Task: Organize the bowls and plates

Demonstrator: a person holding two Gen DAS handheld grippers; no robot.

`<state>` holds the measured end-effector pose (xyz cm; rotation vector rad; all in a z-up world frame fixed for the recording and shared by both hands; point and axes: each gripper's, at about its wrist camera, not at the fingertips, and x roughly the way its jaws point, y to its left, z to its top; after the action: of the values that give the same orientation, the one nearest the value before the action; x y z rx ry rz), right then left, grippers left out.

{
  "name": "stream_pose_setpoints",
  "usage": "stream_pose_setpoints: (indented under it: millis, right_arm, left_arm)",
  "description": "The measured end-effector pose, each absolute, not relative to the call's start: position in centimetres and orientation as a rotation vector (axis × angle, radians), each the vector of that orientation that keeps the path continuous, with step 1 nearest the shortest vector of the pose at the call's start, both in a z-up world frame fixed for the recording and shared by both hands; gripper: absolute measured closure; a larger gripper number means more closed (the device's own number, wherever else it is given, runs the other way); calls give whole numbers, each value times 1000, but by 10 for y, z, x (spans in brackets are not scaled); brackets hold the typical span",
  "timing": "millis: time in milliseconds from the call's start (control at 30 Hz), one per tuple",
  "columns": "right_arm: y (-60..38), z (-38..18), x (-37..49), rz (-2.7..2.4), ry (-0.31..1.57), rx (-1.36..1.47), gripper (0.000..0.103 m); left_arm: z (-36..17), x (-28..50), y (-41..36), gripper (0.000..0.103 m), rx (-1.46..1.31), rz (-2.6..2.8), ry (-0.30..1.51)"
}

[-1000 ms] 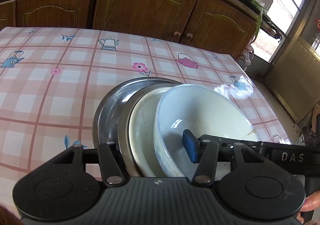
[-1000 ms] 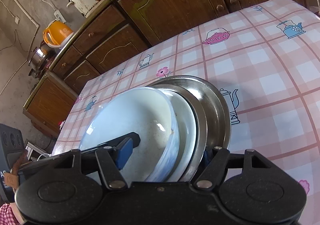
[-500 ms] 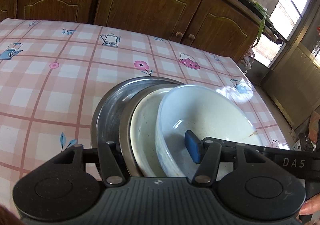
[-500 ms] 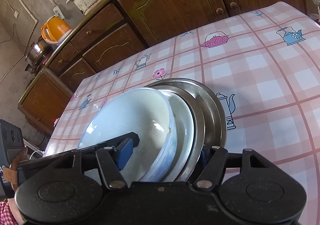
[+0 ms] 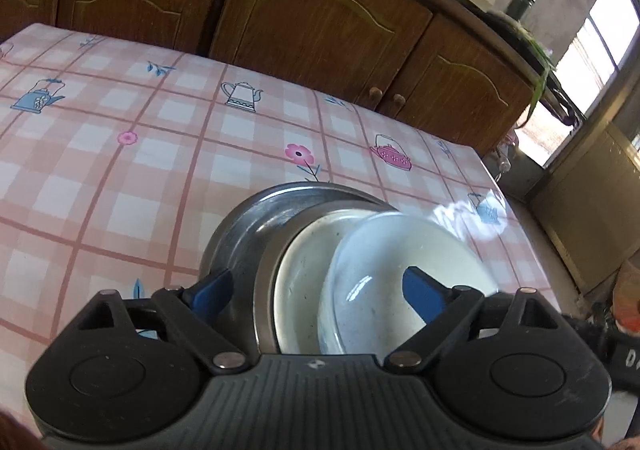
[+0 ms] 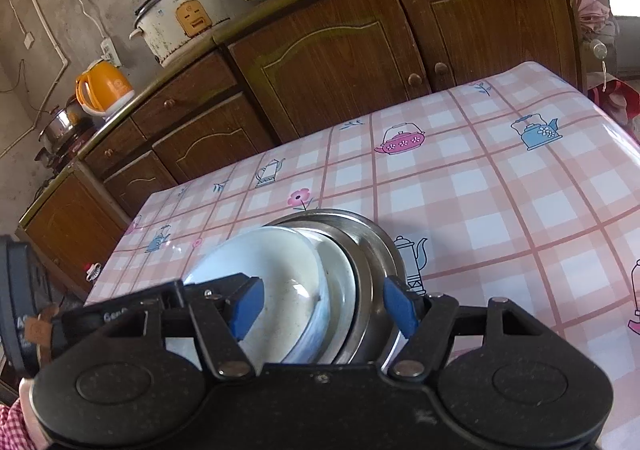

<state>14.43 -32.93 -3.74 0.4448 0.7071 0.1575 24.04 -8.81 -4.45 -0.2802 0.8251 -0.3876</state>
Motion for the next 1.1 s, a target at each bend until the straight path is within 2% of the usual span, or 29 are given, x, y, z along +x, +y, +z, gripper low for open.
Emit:
stream_pose_setpoints:
  millis: [267, 800, 1100]
  right_arm:
    - [-306, -10, 113, 129, 669, 321, 21]
    - [-275, 12, 43, 94, 709, 217, 14]
    - [-261, 18, 2, 80, 729, 156, 14]
  left_arm:
    - [-16, 212, -91, 9, -75, -323, 776]
    - [21, 128, -79, 7, 15, -271, 791]
    - [27, 83, -79, 3, 37, -225, 793]
